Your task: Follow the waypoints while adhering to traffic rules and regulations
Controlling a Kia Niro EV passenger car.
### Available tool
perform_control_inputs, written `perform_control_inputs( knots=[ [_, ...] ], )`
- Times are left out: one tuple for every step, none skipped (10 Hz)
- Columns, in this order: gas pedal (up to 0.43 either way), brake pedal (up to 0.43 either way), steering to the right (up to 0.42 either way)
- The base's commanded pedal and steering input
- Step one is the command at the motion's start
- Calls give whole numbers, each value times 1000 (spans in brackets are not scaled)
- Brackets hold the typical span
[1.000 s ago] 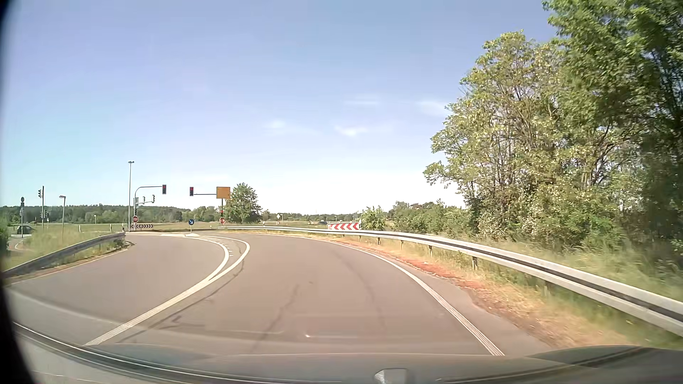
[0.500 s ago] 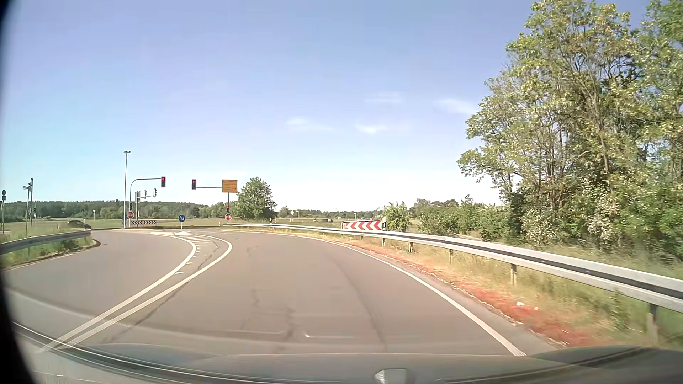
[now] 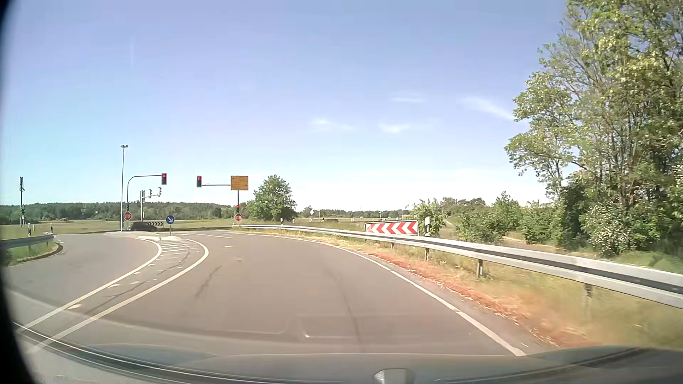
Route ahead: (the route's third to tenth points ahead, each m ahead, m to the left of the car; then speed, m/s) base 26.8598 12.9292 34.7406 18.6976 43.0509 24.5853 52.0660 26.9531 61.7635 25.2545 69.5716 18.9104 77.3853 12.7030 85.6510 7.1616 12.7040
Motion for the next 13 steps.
perform_control_inputs(
  knots=[
    [0, 165, -57],
    [0, 171, -60],
    [0, 183, -64],
    [0, 201, -66],
    [0, 201, -67],
    [0, 207, -69],
    [0, 207, -70],
    [0, 213, -72],
    [0, 213, -72],
    [0, 213, -74],
    [0, 220, -76],
    [0, 232, -77],
    [0, 250, -77]
  ],
)
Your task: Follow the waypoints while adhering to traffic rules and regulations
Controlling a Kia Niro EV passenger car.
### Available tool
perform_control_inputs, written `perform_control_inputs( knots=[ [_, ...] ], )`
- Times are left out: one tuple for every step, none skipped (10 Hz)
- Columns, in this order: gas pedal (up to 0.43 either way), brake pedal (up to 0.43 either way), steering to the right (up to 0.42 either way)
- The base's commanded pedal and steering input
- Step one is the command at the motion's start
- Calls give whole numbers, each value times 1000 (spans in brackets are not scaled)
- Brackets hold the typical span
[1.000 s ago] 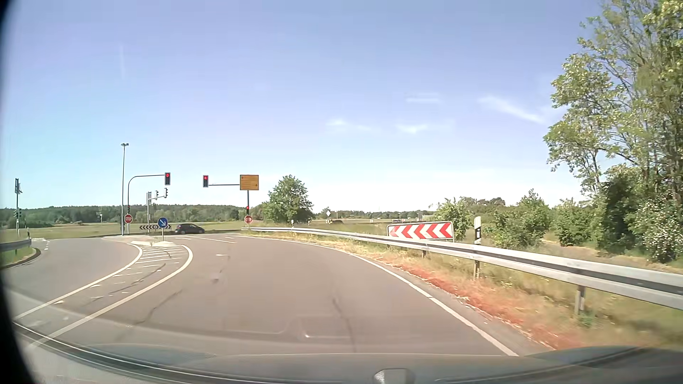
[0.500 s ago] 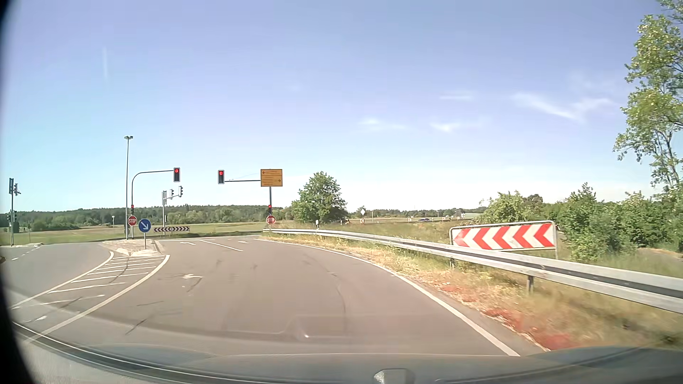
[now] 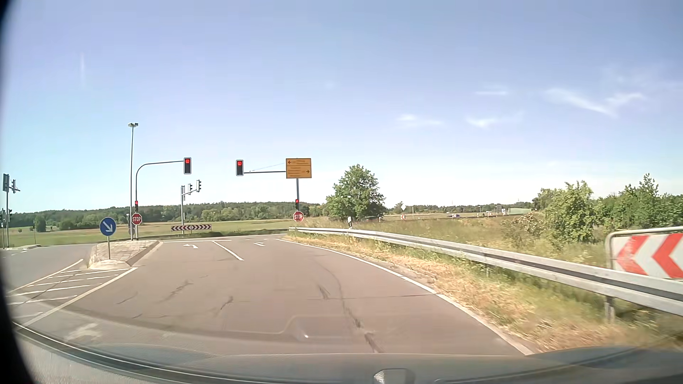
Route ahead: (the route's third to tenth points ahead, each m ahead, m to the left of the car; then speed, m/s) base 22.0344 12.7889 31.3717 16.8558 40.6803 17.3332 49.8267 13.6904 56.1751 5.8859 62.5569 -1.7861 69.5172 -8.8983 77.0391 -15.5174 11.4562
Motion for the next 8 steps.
perform_control_inputs(
  knots=[
    [0, 250, -79],
    [0, 256, -79],
    [0, 256, -79],
    [0, 256, -80],
    [0, 256, -80],
    [0, 262, -80],
    [0, 262, -80],
    [0, 262, -80]
  ],
)
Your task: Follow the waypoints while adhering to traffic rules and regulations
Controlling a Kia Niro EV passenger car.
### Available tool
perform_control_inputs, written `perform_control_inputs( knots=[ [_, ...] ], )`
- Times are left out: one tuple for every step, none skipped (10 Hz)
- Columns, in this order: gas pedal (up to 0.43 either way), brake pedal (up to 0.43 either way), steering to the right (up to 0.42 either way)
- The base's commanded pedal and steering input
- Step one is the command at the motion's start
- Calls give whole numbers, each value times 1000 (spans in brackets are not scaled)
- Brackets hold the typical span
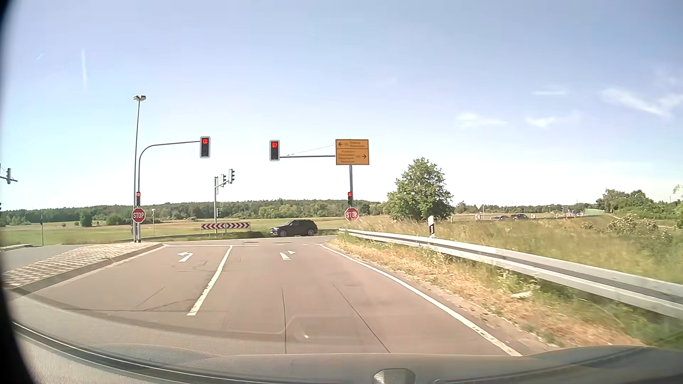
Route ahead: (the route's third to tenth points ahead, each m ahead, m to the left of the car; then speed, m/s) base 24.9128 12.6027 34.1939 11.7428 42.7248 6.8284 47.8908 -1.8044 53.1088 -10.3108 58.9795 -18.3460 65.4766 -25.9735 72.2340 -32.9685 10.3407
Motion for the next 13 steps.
perform_control_inputs(
  knots=[
    [0, 274, -80],
    [0, 280, -79],
    [0, 287, -79],
    [0, 299, -79],
    [0, 323, -77],
    [0, 323, -75],
    [0, 335, -71],
    [0, 335, -68],
    [0, 348, -68],
    [0, 348, -66],
    [0, 348, -64],
    [0, 354, -63],
    [0, 360, -63]
  ],
)
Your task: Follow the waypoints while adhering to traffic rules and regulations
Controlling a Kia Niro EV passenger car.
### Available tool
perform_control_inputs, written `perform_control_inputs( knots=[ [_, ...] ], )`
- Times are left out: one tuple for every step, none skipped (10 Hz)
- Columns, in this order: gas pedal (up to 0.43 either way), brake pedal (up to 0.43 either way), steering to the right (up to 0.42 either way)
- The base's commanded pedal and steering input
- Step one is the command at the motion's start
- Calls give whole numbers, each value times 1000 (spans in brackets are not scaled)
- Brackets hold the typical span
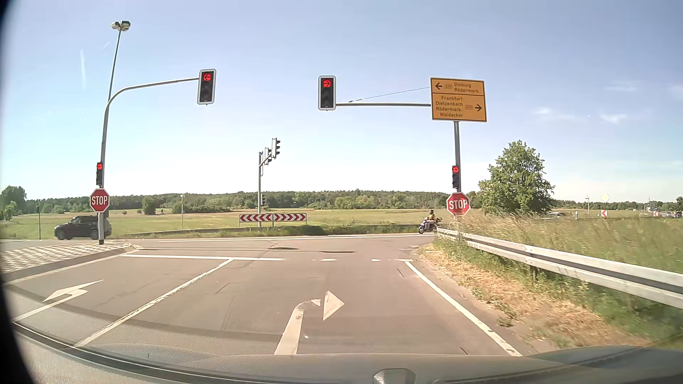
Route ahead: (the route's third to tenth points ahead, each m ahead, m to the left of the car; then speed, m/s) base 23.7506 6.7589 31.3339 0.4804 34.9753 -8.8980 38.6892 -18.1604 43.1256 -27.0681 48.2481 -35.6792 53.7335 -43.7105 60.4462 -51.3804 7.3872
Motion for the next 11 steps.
perform_control_inputs(
  knots=[
    [0, 366, -60],
    [0, 372, -52],
    [0, 372, -43],
    [0, 384, -33],
    [0, 384, -26],
    [0, 384, -21],
    [0, 384, -16],
    [0, 384, -14],
    [0, 384, -13],
    [0, 384, -10],
    [0, 378, -8]
  ],
)
